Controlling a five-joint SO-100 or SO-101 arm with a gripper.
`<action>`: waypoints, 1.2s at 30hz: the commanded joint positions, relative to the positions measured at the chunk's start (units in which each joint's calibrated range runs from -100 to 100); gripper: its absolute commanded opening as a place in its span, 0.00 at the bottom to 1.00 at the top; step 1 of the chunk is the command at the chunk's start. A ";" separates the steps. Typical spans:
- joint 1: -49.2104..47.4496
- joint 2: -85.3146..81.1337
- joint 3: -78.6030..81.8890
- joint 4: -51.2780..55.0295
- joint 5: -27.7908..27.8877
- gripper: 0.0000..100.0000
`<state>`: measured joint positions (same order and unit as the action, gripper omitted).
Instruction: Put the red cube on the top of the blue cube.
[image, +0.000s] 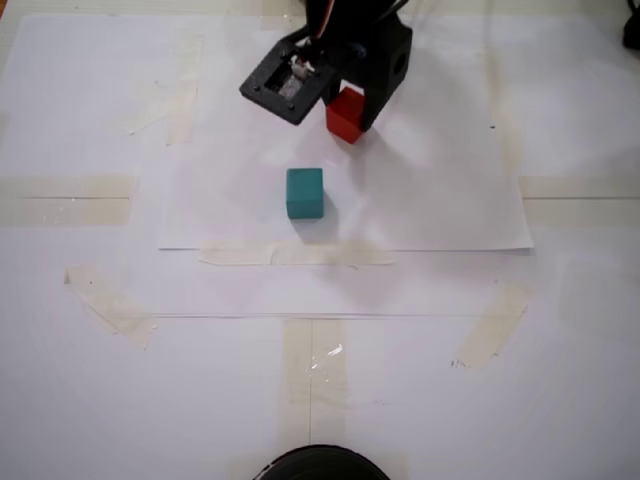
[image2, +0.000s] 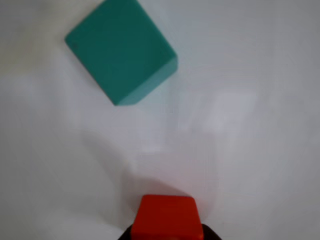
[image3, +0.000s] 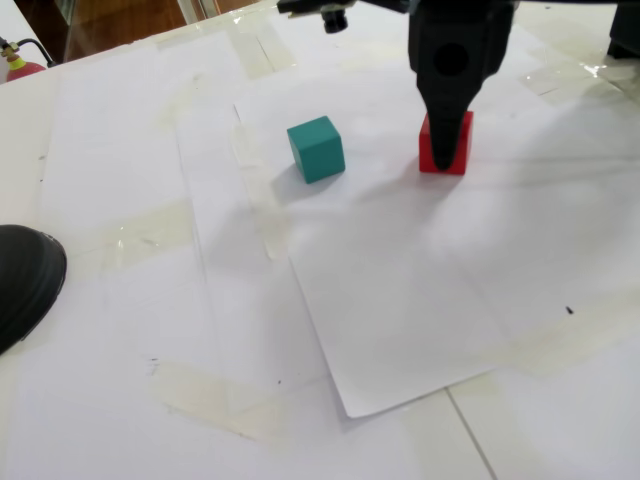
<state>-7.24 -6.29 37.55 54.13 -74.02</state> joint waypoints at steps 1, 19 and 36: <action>0.05 -1.18 0.17 2.01 -0.83 0.10; 2.01 -3.24 -3.73 5.11 11.04 0.05; 5.72 -5.38 -15.08 9.59 26.91 0.05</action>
<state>-2.63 -6.29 29.33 60.72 -48.82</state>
